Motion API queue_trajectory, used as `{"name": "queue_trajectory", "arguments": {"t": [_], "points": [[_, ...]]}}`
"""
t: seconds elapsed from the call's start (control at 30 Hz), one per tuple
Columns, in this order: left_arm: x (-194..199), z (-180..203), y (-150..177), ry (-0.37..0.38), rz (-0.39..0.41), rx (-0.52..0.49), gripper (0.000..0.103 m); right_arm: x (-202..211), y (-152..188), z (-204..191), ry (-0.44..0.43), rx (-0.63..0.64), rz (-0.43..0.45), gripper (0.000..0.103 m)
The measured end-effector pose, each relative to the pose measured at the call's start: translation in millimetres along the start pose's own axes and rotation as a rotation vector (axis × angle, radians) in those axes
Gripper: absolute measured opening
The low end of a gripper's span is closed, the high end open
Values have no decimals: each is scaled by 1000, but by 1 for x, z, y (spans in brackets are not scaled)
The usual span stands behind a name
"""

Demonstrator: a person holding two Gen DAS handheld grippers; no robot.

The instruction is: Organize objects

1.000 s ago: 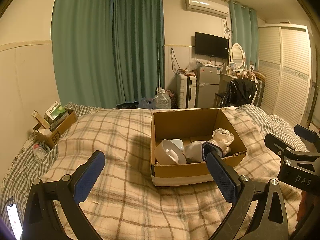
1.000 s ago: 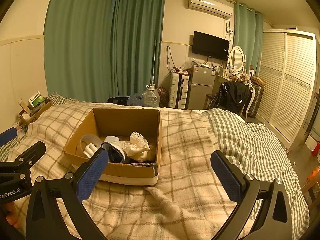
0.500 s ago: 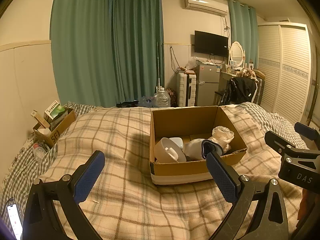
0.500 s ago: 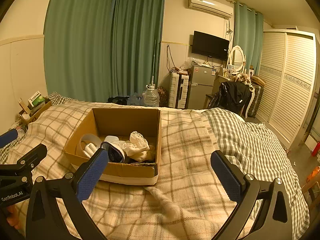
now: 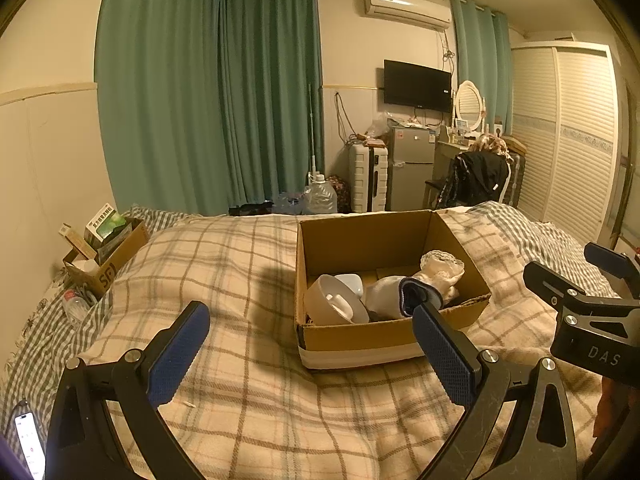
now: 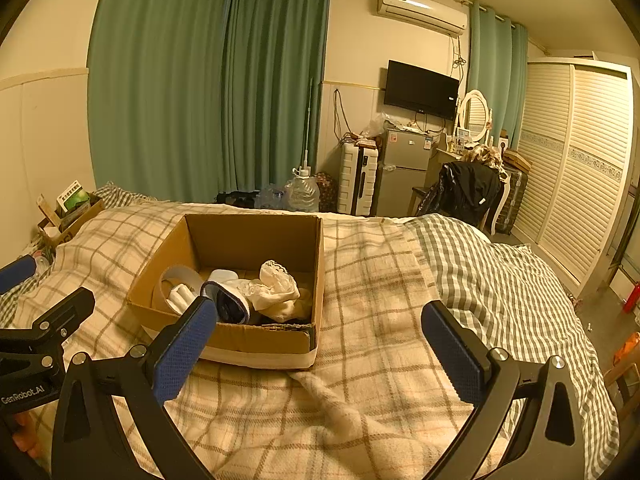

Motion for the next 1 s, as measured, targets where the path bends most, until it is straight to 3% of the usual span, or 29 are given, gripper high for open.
{"name": "queue_trajectory", "arguments": {"t": [1.0], "points": [[-3,-4,1,-12,-8,0,103,-3,2,1,5,-5,-3,103]]}}
Point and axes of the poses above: each gripper's, at about its wrist camera, not at the fingertips, and x roughly against the way its jaws point, z to its right, y to its underside, the point moved 7 cm from there along -x, roughly the way its jaws point, and after that the axes turned 5 degrees about z, right-handed, at the moved point
